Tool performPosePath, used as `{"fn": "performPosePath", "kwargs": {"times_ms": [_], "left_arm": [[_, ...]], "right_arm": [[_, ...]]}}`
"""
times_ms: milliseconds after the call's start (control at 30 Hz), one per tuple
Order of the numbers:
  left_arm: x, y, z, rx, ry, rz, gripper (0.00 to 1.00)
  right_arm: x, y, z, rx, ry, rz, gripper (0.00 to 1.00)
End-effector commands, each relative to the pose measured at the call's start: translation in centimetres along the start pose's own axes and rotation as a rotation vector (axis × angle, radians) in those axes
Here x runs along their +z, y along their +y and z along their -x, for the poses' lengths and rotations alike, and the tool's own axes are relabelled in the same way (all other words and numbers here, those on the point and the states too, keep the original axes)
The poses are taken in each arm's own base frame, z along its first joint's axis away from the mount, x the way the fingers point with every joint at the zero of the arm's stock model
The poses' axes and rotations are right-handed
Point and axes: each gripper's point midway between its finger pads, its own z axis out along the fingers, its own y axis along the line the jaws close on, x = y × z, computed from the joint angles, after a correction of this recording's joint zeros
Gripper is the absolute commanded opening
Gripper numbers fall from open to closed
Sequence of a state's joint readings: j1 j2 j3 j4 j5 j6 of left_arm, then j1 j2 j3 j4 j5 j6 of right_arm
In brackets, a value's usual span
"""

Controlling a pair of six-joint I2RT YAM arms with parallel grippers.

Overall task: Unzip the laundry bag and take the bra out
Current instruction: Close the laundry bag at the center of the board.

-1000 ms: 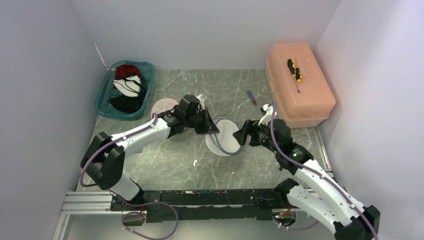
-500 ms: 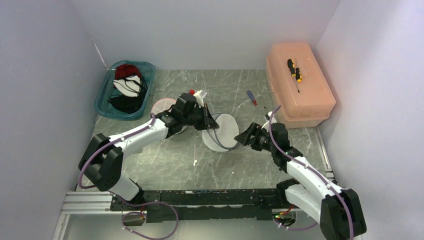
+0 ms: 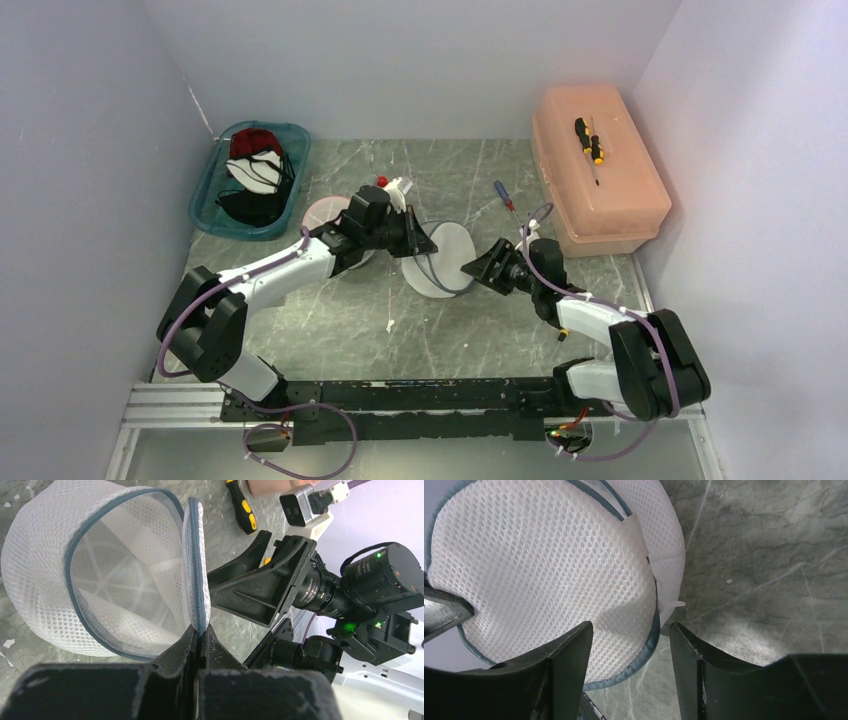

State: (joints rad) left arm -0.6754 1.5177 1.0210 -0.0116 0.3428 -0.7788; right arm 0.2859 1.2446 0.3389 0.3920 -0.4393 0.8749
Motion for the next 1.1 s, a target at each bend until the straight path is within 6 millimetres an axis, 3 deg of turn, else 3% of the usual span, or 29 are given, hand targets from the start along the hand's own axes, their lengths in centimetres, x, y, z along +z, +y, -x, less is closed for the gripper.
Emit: {"fn": "performPosePath", "kwargs": {"times_ms": [0,200,333,467,633,900,1067], "left_arm": [[0.0,-0.3,0.6,0.027,-0.021,-0.023,0.03],[-0.3,0.0,0.6,0.031,-0.023,-0.006,0.03],[-0.9,0.6,0.5,0.043,-0.023,0.033,0.03],[-1.9,1.5,0.6,0.087,-0.024,0.103,0.03],[-2.5,3.8,1.8,0.161,-0.064,0.237,0.03],[0.7,4.2,4.1,0.230,-0.097,0.247,0.03],[2.5,6.4,4.8,0.234,-0.110,0.331,0.03]], "right_arm": [[0.7,2.3,1.4,0.001,-0.035,0.117,0.55],[1.2,2.5,1.0,0.015,-0.011,0.146,0.25],[0.3,1.7,1.1,-0.062,0.001,0.056,0.00],[-1.9,1.2,1.7,-0.223,0.029,-0.076,0.00],[-4.0,-0.5,1.1,-0.268,0.085,-0.213,0.00],[-3.3,-1.4,1.5,-0.254,0.061,-0.244,0.00],[-2.5,-1.9,2.1,-0.228,0.017,-0.264,0.00]]}}
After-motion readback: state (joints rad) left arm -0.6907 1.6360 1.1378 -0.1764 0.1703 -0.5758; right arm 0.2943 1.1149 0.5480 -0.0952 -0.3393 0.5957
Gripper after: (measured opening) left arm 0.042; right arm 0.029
